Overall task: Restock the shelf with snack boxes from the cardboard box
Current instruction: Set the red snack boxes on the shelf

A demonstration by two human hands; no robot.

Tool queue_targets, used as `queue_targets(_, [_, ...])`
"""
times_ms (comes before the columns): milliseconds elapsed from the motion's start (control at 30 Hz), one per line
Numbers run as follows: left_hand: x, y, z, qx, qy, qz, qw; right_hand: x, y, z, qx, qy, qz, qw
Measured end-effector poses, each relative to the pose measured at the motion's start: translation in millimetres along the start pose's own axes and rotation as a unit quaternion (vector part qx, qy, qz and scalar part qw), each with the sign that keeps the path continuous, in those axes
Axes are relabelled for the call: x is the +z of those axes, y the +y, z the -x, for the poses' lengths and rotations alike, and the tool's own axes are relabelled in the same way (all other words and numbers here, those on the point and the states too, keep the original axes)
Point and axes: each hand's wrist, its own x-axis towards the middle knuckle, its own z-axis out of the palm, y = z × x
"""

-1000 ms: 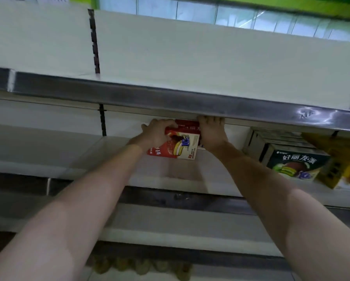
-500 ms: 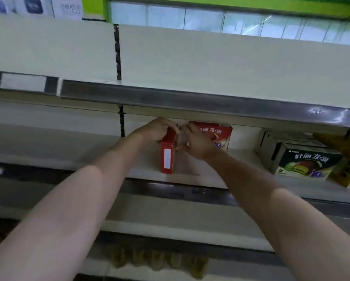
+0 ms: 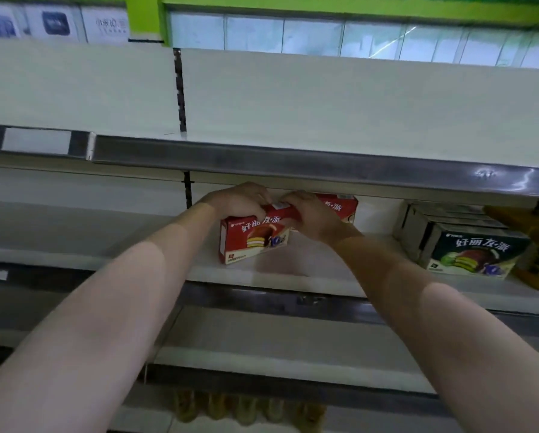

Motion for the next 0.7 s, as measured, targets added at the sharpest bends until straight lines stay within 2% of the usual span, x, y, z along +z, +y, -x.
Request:
queue_targets(100, [1, 6, -8, 0.014, 0.007, -0.038, 0.999, 0, 3, 4, 0.020, 0.012, -0.011, 1.000])
queue_targets(200, [1, 3, -10, -0.012, 0.017, 0.020, 1.000, 4, 3, 5, 0.045, 0.040, -0.007, 0.998])
queue_targets(267, [2, 0, -11, -0.012, -0.022, 0.049, 0.998, 7, 2, 4, 0.064, 0.053, -0.009, 0.996])
queue_targets(433, [6, 1, -15, -0.026, -0.075, 0.113, 0.990, 6, 7, -1, 0.088, 0.014, -0.003, 0.996])
queue_targets(700, [4, 13, -23, 0.001, -0.096, 0.042, 0.994, -4, 26, 9, 0.119, 0.000, 0.018, 0.993])
